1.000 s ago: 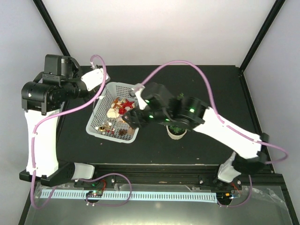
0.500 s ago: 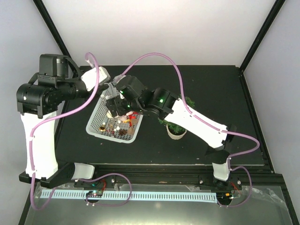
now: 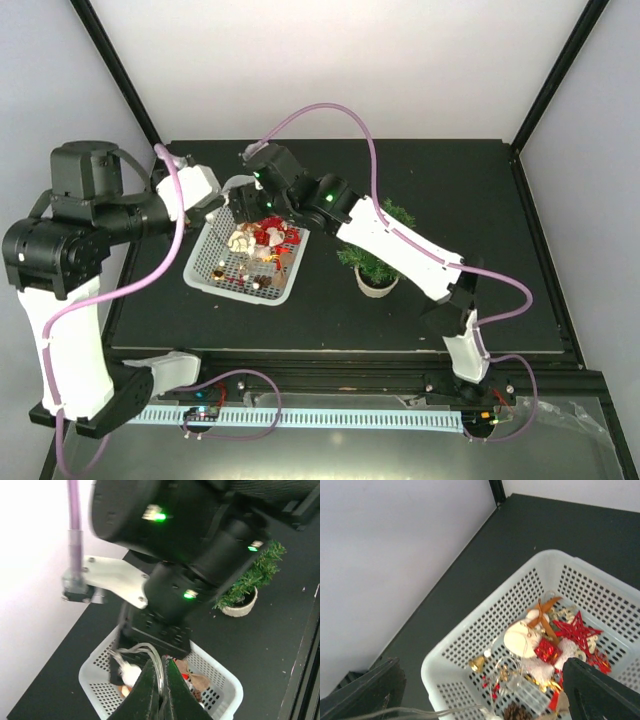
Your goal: Decorate the small christmas tree
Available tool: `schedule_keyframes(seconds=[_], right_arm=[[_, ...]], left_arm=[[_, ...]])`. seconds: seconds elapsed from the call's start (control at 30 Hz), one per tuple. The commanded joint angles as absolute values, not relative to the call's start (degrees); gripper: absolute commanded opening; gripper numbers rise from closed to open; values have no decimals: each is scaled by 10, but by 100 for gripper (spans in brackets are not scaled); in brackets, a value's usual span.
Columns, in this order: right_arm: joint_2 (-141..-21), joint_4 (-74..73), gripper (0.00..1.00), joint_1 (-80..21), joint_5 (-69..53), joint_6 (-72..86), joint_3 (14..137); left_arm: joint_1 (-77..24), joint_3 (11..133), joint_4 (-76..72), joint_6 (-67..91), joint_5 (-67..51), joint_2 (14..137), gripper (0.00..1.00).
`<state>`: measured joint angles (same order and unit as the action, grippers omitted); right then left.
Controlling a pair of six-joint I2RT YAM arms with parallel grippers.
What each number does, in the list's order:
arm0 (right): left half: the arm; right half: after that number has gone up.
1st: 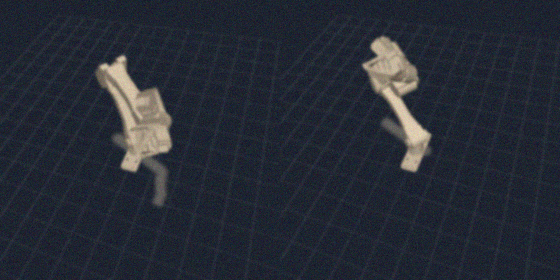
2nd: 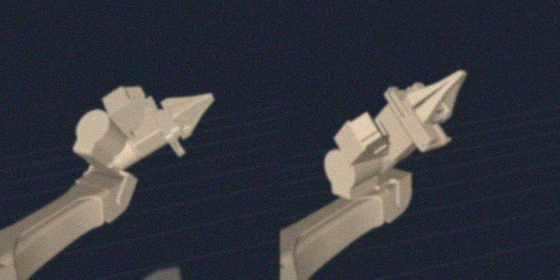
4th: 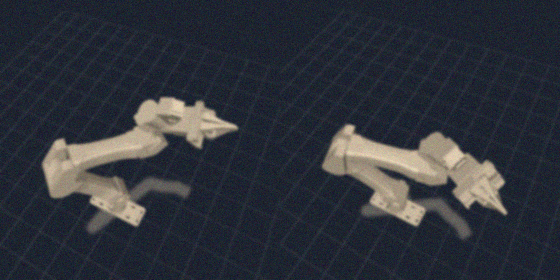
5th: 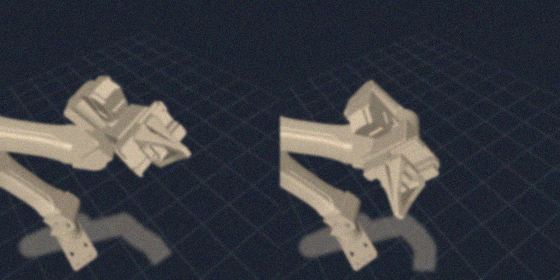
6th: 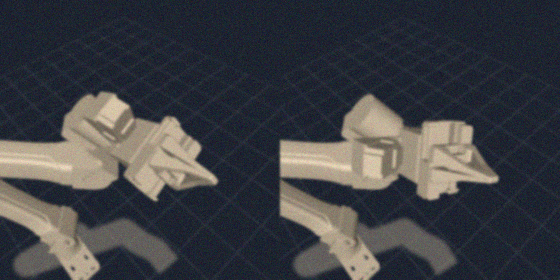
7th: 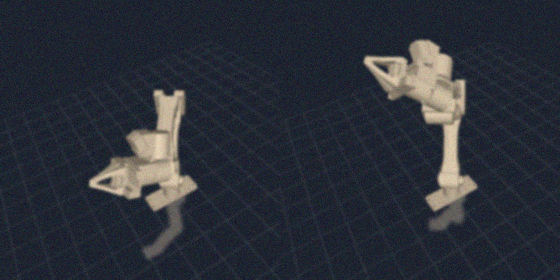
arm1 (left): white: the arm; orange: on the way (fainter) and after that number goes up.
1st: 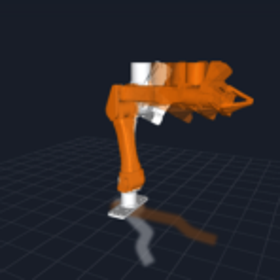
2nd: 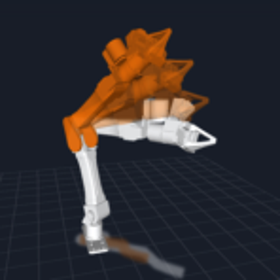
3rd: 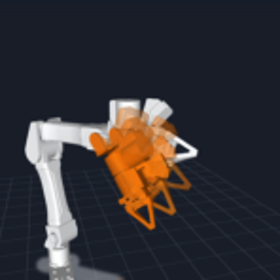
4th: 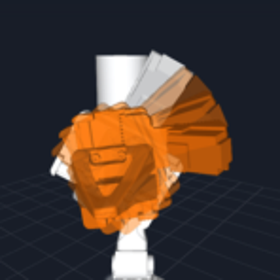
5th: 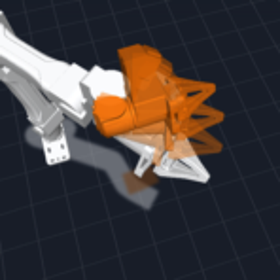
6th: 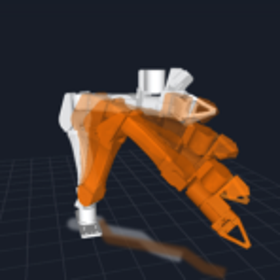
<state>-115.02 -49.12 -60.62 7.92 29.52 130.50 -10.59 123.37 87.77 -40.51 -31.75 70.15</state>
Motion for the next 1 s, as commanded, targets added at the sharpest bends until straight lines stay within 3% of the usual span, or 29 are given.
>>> schedule_keyframes(seconds=[0.0,0.37,0.83,0.97], right_arm=[[-1190,-457,87,-598,64,306,1382],[-1186,-393,84,-531,51,375,1370],[-1159,-393,82,-461,45,350,1407],[-1143,-392,74,-444,41,347,1399]], left_arm=[[-109,1209,889,-431,-317,672,2],[-109,1204,891,-443,-270,652,2],[-106,1239,872,-451,-169,654,2],[-98,1240,852,-452,-131,654,2]])
